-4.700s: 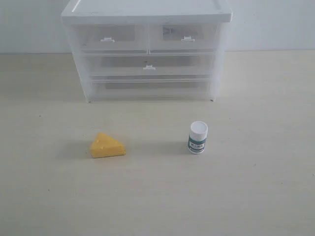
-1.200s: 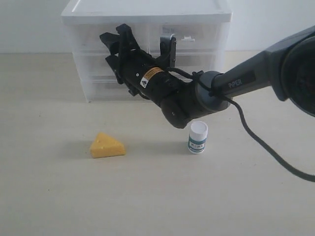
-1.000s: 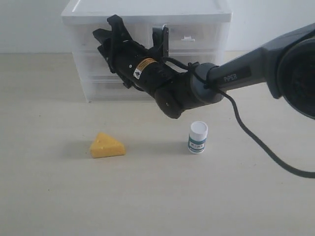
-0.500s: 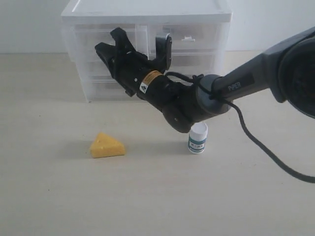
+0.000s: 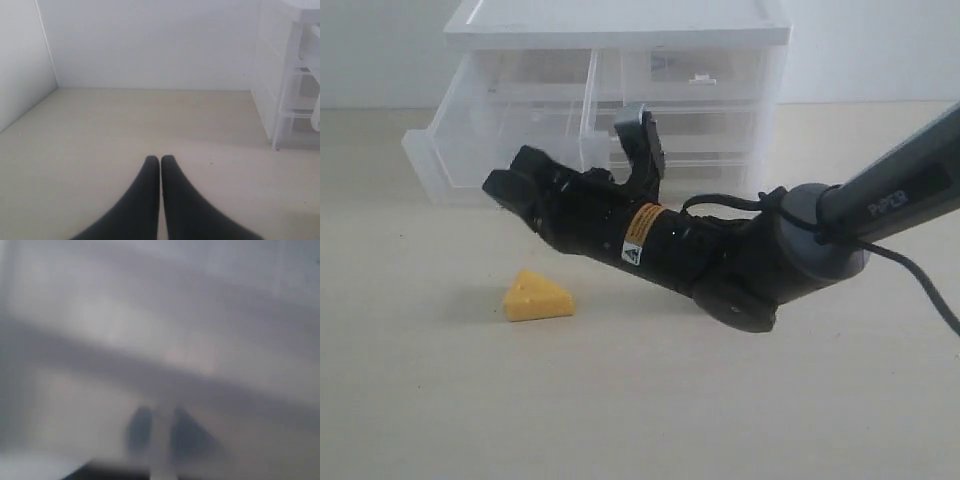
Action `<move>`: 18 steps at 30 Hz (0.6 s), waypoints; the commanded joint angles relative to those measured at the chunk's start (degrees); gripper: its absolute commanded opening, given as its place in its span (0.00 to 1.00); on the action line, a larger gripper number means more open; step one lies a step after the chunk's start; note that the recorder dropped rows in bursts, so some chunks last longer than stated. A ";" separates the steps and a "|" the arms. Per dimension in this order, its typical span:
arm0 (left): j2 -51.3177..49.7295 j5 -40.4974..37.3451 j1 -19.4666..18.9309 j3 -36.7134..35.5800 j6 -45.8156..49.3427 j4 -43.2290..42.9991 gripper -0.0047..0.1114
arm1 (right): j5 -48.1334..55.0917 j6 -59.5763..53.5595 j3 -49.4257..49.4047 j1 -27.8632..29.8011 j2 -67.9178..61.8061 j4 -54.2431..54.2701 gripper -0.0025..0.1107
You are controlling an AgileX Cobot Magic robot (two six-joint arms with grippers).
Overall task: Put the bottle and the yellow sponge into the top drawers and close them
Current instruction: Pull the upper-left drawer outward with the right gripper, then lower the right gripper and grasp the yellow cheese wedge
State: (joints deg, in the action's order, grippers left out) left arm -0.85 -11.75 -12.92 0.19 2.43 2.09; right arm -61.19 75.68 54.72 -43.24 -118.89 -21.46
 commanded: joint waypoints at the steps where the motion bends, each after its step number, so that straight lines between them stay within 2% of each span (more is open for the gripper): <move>1: -0.22 0.21 0.14 -0.19 -0.52 0.40 0.07 | 9.64 -4.35 -0.56 -0.08 3.00 -12.31 0.39; 5: -0.22 0.21 0.14 -0.19 -0.52 0.40 0.07 | 13.83 -7.81 -0.61 -0.08 4.76 -23.70 0.60; 8: -0.22 0.21 0.14 -0.19 -0.52 0.40 0.07 | 18.35 -9.40 -0.61 -0.08 5.62 -30.56 0.68; 12: -0.22 0.21 0.14 -0.19 -0.52 0.40 0.07 | 25.46 -15.52 -0.61 -0.08 5.72 -34.46 0.68; 18: -0.22 0.21 0.14 -0.19 -0.52 0.40 0.07 | 35.31 -30.94 -0.61 -0.08 5.60 -28.99 0.68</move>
State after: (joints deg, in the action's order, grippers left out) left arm -0.85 -11.75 -12.92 0.19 2.43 2.09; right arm -29.33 52.96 54.25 -43.33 -113.80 -53.22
